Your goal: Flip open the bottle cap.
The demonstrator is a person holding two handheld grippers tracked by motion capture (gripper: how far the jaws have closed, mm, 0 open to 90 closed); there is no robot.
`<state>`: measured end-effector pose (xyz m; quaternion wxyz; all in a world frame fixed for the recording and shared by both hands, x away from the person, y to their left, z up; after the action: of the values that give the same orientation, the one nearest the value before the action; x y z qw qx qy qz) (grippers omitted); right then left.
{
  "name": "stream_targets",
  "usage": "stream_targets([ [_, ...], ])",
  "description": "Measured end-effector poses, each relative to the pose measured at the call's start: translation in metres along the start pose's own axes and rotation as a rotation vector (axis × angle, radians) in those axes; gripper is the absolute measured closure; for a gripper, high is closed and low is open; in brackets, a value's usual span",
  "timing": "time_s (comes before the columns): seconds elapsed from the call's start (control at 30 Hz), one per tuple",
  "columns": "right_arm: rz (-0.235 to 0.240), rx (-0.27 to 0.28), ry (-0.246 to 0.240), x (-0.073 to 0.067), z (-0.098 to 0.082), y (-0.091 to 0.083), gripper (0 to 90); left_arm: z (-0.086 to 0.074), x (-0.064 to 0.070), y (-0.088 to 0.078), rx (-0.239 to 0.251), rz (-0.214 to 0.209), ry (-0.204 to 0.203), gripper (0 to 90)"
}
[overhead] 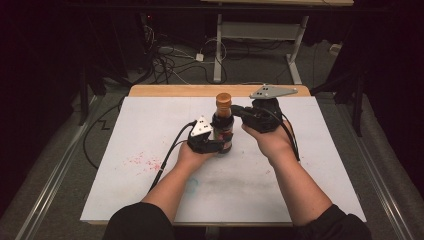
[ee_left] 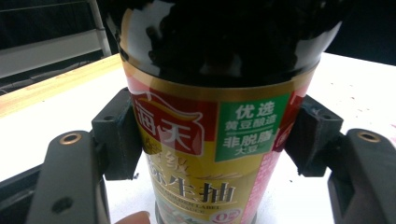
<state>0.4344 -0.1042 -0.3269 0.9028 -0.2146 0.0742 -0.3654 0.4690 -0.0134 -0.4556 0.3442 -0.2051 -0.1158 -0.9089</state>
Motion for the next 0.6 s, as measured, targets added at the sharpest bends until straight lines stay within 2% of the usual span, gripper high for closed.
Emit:
stream_targets([
  [0.3,0.008,-0.016,0.002,-0.0016,0.0031,0.0044,90.0,-0.0004,0.0006,-0.0004,-0.002,0.001,0.009,29.2],
  [0.6,0.010,-0.024,-0.001,-0.0017,0.0066,0.0055,90.0,-0.0001,0.0005,0.0001,0.002,0.009,0.000,29.3],
])
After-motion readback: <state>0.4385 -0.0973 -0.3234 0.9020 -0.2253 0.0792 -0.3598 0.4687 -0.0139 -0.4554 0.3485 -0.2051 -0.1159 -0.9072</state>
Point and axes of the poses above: each handheld gripper's, and its own axes: y roughly forward along the jaws, z roughly out of its top, x roughly to its right, the point moved 5 cm from there along y, roughly forward along the jaws
